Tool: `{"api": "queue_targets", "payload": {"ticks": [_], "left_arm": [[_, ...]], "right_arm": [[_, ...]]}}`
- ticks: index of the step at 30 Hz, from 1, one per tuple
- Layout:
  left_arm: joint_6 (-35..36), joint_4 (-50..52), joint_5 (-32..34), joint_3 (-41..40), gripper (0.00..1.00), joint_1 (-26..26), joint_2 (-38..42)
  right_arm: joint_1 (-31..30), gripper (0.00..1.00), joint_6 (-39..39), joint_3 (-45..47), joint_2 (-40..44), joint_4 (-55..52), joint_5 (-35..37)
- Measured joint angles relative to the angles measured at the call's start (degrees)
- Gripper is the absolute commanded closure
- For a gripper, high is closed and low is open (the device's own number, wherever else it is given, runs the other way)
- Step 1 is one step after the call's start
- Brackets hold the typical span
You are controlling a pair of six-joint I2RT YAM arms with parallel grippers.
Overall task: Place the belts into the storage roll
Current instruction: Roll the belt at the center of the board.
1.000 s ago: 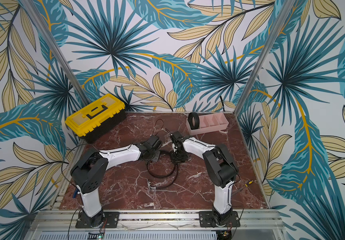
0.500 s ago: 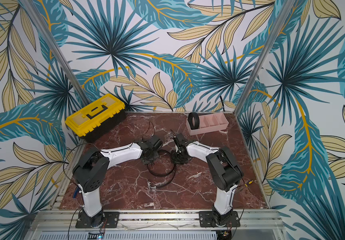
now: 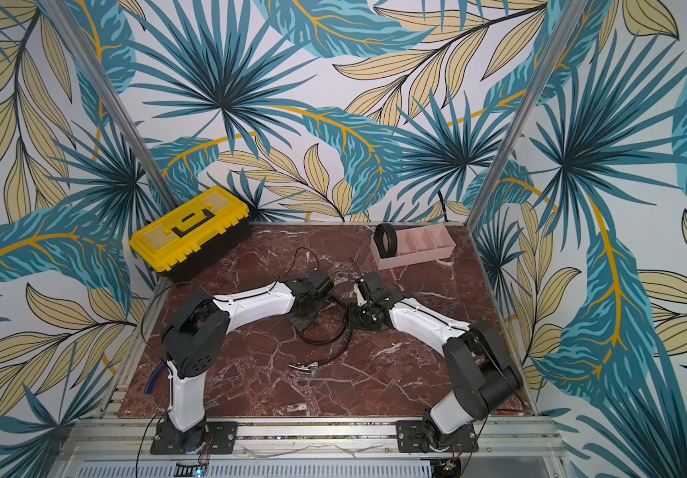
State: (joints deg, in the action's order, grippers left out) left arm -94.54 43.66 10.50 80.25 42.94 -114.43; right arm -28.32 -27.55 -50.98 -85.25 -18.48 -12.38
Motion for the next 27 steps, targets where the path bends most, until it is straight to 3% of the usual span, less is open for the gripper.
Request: {"api": "queue_targets", "payload": {"ticks": [4,13,27], "left_arm": [[0.0,1.2,-0.1,0.8,1.00,0.0,-0.5],[0.0,1.9,-0.5,0.8,1.00,-0.2,-0.5],[4.3,11.2,-5.5,2.6,1.00,-0.8,-0.3]], "right_arm": [[-0.4,0.54,8.0,4.1,6.5,5.9,0.0],[-0.7,0.56,19.4,7.5,2.5,18.5,-6.0],[-2.0,0.63,23.3,8.1,-4.4,29.8,-10.8]]}}
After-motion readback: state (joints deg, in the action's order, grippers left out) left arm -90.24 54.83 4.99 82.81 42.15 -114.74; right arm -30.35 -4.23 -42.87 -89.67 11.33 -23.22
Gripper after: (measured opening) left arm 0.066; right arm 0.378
